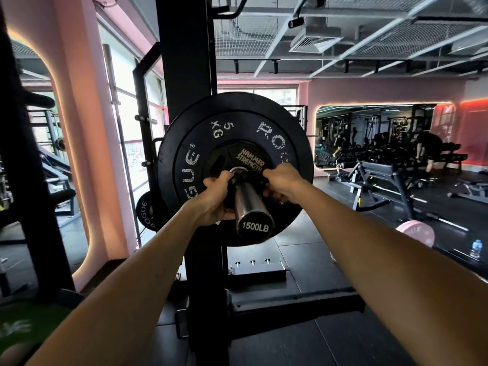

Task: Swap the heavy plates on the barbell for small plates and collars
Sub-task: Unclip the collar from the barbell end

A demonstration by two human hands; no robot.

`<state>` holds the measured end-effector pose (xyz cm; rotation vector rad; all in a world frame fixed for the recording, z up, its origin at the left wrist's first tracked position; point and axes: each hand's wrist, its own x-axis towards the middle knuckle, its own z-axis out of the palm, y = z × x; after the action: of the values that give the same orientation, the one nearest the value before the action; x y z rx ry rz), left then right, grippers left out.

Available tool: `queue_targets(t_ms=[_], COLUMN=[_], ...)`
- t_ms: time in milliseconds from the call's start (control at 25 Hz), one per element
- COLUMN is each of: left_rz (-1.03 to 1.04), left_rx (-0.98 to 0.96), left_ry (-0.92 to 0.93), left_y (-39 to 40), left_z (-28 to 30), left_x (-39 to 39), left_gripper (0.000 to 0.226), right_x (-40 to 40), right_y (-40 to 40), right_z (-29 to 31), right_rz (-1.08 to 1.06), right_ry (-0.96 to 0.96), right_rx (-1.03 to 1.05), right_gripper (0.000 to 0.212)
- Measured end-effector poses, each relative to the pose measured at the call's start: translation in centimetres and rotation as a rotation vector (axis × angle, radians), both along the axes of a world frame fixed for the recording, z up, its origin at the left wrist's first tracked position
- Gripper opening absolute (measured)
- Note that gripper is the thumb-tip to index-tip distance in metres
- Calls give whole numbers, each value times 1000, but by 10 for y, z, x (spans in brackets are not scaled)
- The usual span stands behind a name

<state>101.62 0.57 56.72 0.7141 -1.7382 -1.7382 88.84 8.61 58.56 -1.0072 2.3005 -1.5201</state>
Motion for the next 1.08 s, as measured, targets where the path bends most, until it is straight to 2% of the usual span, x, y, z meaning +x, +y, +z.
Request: queue_targets(t_ms=[120, 320, 640, 880, 960, 1000, 1080], left_rz=[-10, -107, -260, -394, -381, -374, -382], left_rx=[-11, 78, 77, -9, -65, -74, -97], left_ry=[1, 37, -17, -43, -49, -21, 60], left_y=[32, 77, 145, 191, 205, 210, 221], left_z=[-1, -7, -5, -5, -9, -10, -15], left_x=[26, 68, 124, 140, 142, 141, 135], left_gripper=[32, 47, 69, 47, 29, 21, 21], right_x=[24, 64, 114, 125, 123, 122, 116], right_y=[34, 89, 168, 223, 237, 244, 258], right_z=[-3, -7, -3, -12, -18, -21, -28], right_rz=[32, 64, 120, 76, 77, 80, 61], right_ry=[7, 27, -48, -222, -330, -390, -466], right_rx=[-5, -6, -14, -135, -203, -234, -263], right_gripper=[29, 28, 28, 28, 28, 28, 26])
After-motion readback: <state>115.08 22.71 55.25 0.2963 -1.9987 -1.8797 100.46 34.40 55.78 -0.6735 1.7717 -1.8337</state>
